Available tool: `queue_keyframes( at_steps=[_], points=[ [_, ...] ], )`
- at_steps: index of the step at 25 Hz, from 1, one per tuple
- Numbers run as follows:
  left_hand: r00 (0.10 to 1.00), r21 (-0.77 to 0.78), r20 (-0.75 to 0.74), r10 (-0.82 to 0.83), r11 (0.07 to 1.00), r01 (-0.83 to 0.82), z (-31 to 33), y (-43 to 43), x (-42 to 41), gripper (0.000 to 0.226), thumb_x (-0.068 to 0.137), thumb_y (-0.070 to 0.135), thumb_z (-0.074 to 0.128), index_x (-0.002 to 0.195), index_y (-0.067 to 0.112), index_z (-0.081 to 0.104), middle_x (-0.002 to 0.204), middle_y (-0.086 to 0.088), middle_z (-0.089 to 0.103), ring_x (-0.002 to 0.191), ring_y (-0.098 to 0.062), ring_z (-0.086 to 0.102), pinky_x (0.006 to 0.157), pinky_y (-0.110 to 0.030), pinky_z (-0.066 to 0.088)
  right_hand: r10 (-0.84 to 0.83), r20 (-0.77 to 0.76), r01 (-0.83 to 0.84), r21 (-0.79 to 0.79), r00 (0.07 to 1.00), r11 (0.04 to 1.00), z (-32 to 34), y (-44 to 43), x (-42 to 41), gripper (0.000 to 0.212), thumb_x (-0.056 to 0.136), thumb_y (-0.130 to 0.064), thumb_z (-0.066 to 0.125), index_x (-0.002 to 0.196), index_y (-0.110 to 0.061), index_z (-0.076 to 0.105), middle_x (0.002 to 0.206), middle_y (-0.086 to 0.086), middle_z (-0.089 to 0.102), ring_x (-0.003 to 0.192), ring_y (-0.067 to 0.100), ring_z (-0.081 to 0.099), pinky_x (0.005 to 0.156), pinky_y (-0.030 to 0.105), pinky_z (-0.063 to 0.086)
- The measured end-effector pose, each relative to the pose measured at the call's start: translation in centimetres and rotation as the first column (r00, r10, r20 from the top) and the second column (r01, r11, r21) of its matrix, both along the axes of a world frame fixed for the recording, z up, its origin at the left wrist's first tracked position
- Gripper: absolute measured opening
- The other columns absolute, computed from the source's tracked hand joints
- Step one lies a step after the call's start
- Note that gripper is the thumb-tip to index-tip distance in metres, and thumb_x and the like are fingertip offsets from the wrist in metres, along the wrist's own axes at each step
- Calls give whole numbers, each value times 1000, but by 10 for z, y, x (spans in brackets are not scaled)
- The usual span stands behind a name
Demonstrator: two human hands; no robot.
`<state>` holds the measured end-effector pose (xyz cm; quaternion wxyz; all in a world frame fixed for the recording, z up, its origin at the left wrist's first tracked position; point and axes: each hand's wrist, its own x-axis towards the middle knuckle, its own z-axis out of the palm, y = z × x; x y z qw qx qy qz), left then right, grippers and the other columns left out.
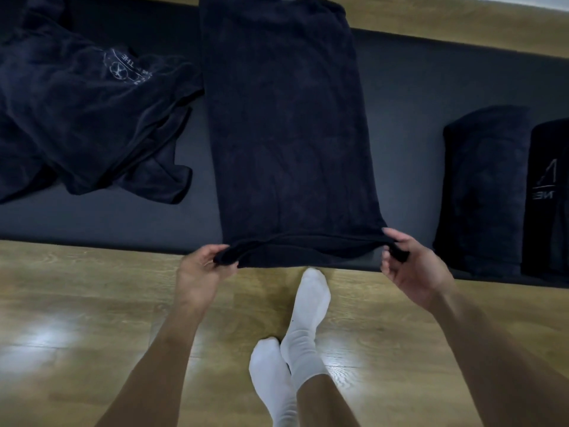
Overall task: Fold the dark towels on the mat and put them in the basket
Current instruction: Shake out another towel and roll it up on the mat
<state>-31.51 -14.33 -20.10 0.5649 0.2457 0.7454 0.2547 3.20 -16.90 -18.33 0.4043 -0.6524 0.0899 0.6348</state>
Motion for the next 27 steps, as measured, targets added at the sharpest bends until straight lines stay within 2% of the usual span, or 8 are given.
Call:
queue_keyframes(
  at_steps=[7,9,11,15,18,20,23,27],
  points=[
    [920,-144,-322,-223,972,185,-31,33,1,18,94,21,66,96,4,69,76,-12,66,59,-24,62,50,-25,52,173,355,-183,-4,919,983,-17,31,-16,50,93,4,53,137,-20,46,119,9,68,103,21,69,84,40,57],
    [848,-214,-398,-349,935,284,-36,47,6,23,94,28,65,90,6,66,82,-16,67,59,-27,62,45,-23,46,406,762,-564,-65,504,823,-22,25,-42,46,91,4,57,132,-17,54,112,7,69,98,20,67,88,41,56],
    [819,-251,-442,-365,927,278,-43,58,10,22,93,34,66,87,12,63,88,-15,69,66,-31,65,54,-27,49,517,856,-903,-244,-29,354,-28,20,-67,43,93,-7,57,134,-20,56,131,4,61,119,20,58,103,39,46],
    [791,-315,-517,-328,932,180,-53,59,5,15,89,28,72,96,17,64,83,-11,69,63,-27,67,56,-30,51,478,598,-748,-623,-644,-228,-53,29,-72,70,98,-31,54,156,-29,15,165,2,5,152,22,3,123,44,8],
    [787,26,-594,-164,975,223,-53,37,6,19,86,9,70,104,11,64,97,-11,67,83,-25,68,76,-36,56,476,509,-681,-658,-717,-323,-64,31,-62,66,103,-32,46,157,-27,8,165,1,-2,152,20,-1,122,38,2],
    [699,243,-627,-342,768,593,-46,8,28,29,80,13,78,106,8,66,101,-10,64,84,-21,65,76,-33,53,501,518,-703,-637,-694,-316,-65,39,-58,55,105,-34,39,155,-29,18,165,-2,9,151,18,9,120,35,7],
    [181,34,-805,-564,261,965,-56,-29,52,64,60,21,91,117,9,67,113,-12,67,101,-31,67,90,-46,53,464,545,-702,-648,-698,-294,-66,50,-55,47,106,-38,32,152,-30,29,158,-5,26,141,18,26,113,35,20],
    [-8,-215,-827,-563,302,929,-72,-32,54,77,68,-2,75,140,10,50,130,-15,58,119,-34,57,104,-52,44,412,621,-742,-606,-667,-287,-68,47,-50,42,106,-32,31,146,-23,40,141,-4,43,123,18,40,102,34,28]
  ],
)
